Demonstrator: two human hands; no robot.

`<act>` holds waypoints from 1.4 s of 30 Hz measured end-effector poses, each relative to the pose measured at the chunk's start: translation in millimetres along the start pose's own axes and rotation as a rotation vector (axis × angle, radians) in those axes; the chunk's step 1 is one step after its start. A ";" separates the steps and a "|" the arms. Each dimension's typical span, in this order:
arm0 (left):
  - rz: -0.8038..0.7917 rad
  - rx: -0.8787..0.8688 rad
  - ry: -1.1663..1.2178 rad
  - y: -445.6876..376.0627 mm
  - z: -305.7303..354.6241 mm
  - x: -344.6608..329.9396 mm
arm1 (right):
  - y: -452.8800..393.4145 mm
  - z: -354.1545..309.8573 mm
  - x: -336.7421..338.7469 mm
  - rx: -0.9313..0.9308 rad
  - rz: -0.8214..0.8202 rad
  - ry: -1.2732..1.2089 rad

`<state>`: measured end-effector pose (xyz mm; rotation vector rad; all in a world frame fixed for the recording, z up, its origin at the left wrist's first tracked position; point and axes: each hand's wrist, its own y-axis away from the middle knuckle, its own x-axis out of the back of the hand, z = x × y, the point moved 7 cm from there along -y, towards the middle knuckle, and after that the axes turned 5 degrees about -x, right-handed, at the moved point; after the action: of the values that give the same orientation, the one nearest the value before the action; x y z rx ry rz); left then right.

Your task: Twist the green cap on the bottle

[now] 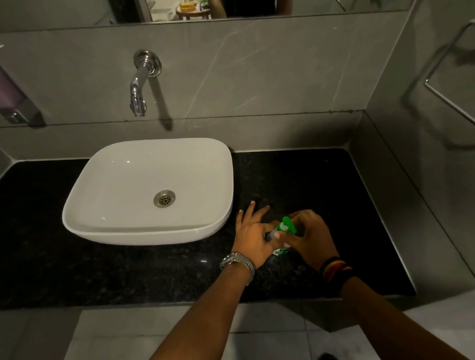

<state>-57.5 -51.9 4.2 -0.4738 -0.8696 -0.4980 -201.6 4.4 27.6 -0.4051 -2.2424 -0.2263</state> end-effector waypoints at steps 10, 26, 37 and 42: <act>0.001 0.008 0.007 -0.3 -2.4 -3.2 | -4.2 -8.8 3.8 0.076 0.028 0.115; 0.044 0.019 -0.031 0.2 -5.3 -5.3 | 4.0 -6.3 -2.0 0.122 0.005 -0.003; 0.074 0.024 -0.007 2.8 -3.2 -3.5 | 3.8 -1.3 -6.2 0.138 -0.022 -0.082; 0.070 0.035 0.011 4.8 -3.6 -6.1 | 0.2 0.7 -5.3 0.041 0.046 -0.136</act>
<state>-55.9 -48.9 -3.6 -0.4670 -0.8468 -0.4202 -198.8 3.7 23.1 -0.4620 -2.3636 -0.1310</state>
